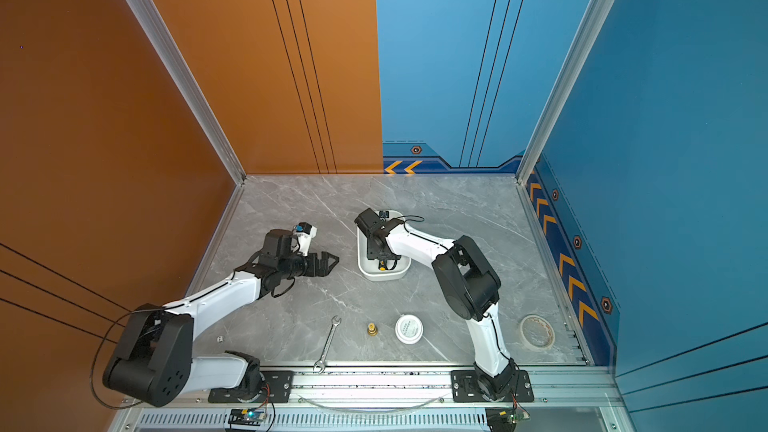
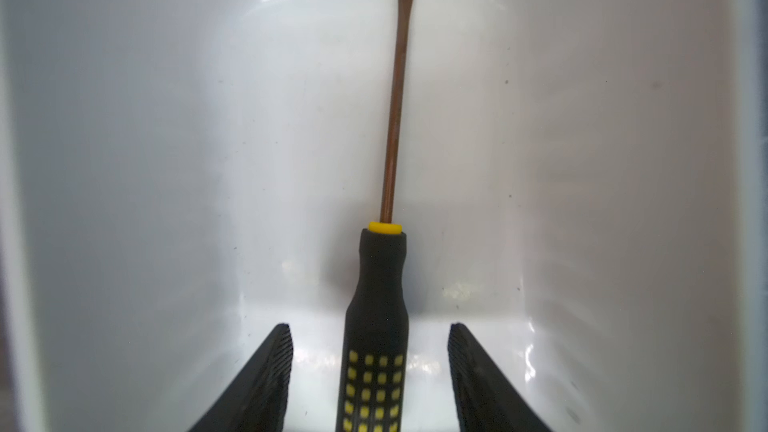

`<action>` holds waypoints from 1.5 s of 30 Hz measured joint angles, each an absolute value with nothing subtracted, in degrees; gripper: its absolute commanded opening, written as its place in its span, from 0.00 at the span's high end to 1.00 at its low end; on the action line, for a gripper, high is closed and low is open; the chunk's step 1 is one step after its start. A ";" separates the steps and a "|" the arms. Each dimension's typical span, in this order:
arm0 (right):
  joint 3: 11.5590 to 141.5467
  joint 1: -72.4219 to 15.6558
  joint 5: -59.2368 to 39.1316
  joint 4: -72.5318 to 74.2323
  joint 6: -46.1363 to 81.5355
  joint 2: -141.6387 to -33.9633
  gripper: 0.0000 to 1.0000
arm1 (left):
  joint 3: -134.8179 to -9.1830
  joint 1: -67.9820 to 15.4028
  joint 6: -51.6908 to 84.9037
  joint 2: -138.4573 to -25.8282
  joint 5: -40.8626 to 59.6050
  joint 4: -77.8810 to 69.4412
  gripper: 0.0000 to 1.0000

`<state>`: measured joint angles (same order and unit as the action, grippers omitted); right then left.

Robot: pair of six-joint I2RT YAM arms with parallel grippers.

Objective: Put the screwdriver in the bin

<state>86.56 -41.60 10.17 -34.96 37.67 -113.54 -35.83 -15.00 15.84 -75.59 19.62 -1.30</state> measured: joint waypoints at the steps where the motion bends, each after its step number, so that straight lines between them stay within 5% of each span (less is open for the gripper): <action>1: 86.46 -41.60 10.02 -35.46 36.86 -111.02 0.38 | -35.94 -14.87 15.66 -74.81 18.94 -0.49 0.02; 8: 79.88 -40.60 12.29 -35.90 27.94 -85.60 0.35 | -35.57 -13.04 14.74 -63.29 11.64 0.71 0.02; 12: 70.83 -32.95 17.41 -35.51 21.28 -71.20 0.32 | -32.45 -11.14 13.34 -55.81 7.90 -1.80 0.02; 18: 56.66 -17.52 21.47 -33.93 16.43 -60.12 0.30 | -26.83 -8.21 9.28 -51.31 2.31 -6.07 0.02; 25: 37.06 -13.50 21.43 -19.90 10.15 -50.61 0.11 | -22.20 -4.58 5.26 -50.83 -0.56 -11.64 0.02; 33: 21.04 -11.20 22.83 6.26 4.73 -52.16 0.06 | -15.90 -3.66 -0.82 -50.15 -3.44 -21.93 0.02; 45: 13.89 -7.11 18.52 44.49 2.33 -74.91 0.04 | -8.69 1.78 -2.13 -58.74 -1.43 -40.12 0.02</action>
